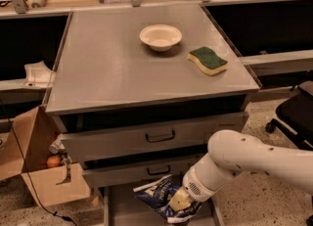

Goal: Place blue chip bag into bottom drawer

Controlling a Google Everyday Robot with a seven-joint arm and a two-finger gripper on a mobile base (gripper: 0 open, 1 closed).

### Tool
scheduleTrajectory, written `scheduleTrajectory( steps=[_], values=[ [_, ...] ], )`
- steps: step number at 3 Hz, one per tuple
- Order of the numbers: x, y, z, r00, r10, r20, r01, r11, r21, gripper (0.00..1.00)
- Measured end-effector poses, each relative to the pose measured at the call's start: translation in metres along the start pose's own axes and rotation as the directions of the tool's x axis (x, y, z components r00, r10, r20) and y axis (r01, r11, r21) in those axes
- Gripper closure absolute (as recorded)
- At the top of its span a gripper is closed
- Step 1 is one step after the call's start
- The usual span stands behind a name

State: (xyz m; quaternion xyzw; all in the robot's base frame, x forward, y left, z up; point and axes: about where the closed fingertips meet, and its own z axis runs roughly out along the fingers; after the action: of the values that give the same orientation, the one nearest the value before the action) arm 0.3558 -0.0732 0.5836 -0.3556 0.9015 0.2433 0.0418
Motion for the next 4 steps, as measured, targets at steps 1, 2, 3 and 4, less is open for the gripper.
scheduleTrajectory(
  steps=[1,2,3,4],
  values=[
    [0.002,0.000,0.002,1.000,0.007,0.007,-0.007,1.0000,-0.005,1.00],
    [0.002,-0.006,0.023,1.000,0.016,0.003,-0.016,0.9997,-0.019,1.00],
    [0.003,-0.018,0.052,1.000,0.028,-0.005,-0.028,0.9993,-0.025,1.00],
    [0.008,-0.029,0.082,0.997,0.064,-0.037,-0.066,0.9969,-0.042,1.00]
  ],
)
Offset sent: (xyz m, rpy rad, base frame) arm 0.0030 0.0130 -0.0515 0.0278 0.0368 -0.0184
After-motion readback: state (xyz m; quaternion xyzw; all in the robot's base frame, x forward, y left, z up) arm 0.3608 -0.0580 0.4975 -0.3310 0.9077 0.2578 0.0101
